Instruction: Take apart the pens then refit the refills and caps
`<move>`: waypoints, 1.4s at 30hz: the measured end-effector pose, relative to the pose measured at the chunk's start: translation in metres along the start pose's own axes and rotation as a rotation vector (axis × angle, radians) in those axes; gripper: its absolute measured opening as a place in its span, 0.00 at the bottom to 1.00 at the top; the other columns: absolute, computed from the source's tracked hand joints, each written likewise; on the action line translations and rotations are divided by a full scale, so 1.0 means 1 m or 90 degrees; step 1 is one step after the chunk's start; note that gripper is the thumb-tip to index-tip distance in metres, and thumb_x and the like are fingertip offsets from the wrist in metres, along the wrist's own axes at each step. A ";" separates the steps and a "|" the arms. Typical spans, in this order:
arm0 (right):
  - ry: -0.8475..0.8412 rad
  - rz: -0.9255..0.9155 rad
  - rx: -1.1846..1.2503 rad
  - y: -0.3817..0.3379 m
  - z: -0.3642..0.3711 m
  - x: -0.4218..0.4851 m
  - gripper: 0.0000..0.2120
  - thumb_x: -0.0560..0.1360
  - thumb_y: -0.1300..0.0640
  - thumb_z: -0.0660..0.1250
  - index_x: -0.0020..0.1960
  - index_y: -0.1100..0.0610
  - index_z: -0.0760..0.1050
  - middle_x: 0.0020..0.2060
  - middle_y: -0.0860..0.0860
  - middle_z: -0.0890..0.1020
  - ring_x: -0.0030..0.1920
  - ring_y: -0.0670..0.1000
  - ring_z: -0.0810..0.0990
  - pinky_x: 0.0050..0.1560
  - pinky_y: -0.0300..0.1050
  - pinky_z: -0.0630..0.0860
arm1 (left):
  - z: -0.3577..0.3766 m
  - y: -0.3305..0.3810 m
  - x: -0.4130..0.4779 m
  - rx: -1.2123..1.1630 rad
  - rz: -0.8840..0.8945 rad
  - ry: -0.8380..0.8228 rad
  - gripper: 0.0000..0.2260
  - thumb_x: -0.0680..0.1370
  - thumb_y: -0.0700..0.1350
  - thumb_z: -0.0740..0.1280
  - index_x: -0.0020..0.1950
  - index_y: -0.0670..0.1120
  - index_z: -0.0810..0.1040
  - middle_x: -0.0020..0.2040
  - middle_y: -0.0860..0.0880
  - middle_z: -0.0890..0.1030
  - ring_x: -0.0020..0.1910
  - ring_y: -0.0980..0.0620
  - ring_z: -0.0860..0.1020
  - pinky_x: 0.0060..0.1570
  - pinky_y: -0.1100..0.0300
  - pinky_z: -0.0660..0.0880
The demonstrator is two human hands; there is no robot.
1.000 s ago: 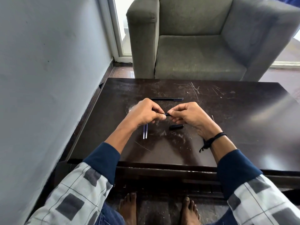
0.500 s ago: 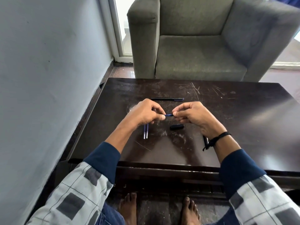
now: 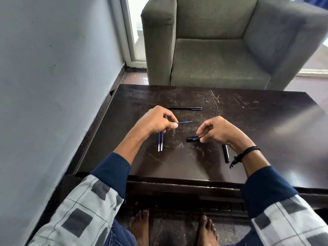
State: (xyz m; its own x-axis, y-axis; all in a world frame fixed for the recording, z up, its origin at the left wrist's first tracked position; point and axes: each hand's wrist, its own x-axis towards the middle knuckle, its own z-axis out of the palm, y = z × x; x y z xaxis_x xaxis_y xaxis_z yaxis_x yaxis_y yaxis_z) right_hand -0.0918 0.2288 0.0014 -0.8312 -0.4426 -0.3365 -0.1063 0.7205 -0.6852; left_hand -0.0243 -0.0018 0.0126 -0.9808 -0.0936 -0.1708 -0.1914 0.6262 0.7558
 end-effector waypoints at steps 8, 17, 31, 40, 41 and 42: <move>0.036 0.015 -0.198 -0.011 0.018 0.000 0.12 0.66 0.64 0.79 0.37 0.49 0.80 0.39 0.47 0.85 0.43 0.49 0.84 0.57 0.50 0.78 | 0.002 0.000 0.001 0.002 -0.002 -0.005 0.02 0.76 0.45 0.77 0.44 0.52 0.87 0.32 0.54 0.82 0.29 0.57 0.77 0.38 0.61 0.76; 0.138 -0.013 0.051 -0.014 0.014 -0.002 0.08 0.68 0.64 0.78 0.40 0.53 0.82 0.37 0.48 0.84 0.37 0.48 0.81 0.39 0.42 0.75 | 0.001 0.000 0.000 -0.016 0.007 -0.009 0.03 0.76 0.45 0.76 0.46 0.53 0.86 0.31 0.53 0.82 0.28 0.58 0.76 0.36 0.63 0.74; 0.136 0.131 0.585 -0.022 0.028 -0.002 0.05 0.72 0.56 0.77 0.47 0.55 0.85 0.40 0.50 0.87 0.31 0.43 0.78 0.30 0.35 0.70 | 0.008 0.000 0.003 -0.049 0.018 0.002 0.05 0.76 0.45 0.77 0.46 0.56 0.86 0.30 0.53 0.80 0.30 0.54 0.77 0.45 0.54 0.79; 0.136 0.138 0.703 -0.024 0.034 -0.005 0.07 0.73 0.58 0.76 0.51 0.57 0.85 0.40 0.49 0.87 0.32 0.42 0.78 0.33 0.35 0.73 | 0.012 0.002 0.001 -0.063 0.020 0.046 0.02 0.76 0.45 0.76 0.46 0.53 0.87 0.30 0.52 0.81 0.28 0.56 0.76 0.46 0.56 0.79; 0.136 0.132 0.717 -0.025 0.034 -0.005 0.07 0.73 0.58 0.76 0.51 0.57 0.84 0.40 0.49 0.86 0.32 0.42 0.78 0.33 0.34 0.73 | 0.012 0.003 0.001 -0.063 0.020 0.051 0.02 0.76 0.46 0.76 0.46 0.53 0.87 0.30 0.52 0.81 0.28 0.56 0.76 0.47 0.56 0.79; 0.143 0.128 0.731 -0.026 0.033 -0.005 0.07 0.73 0.59 0.76 0.51 0.58 0.84 0.39 0.50 0.86 0.32 0.42 0.78 0.32 0.34 0.73 | 0.012 0.004 0.000 -0.063 0.020 0.057 0.01 0.76 0.46 0.76 0.46 0.53 0.87 0.30 0.53 0.81 0.28 0.56 0.76 0.47 0.56 0.79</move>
State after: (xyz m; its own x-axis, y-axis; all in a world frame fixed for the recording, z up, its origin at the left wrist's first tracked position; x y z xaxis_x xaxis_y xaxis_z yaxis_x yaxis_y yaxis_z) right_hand -0.0666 0.1948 0.0001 -0.8662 -0.1897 -0.4623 0.4940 -0.1851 -0.8495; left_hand -0.0247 0.0101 0.0075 -0.9847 -0.1474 -0.0925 -0.1595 0.5512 0.8190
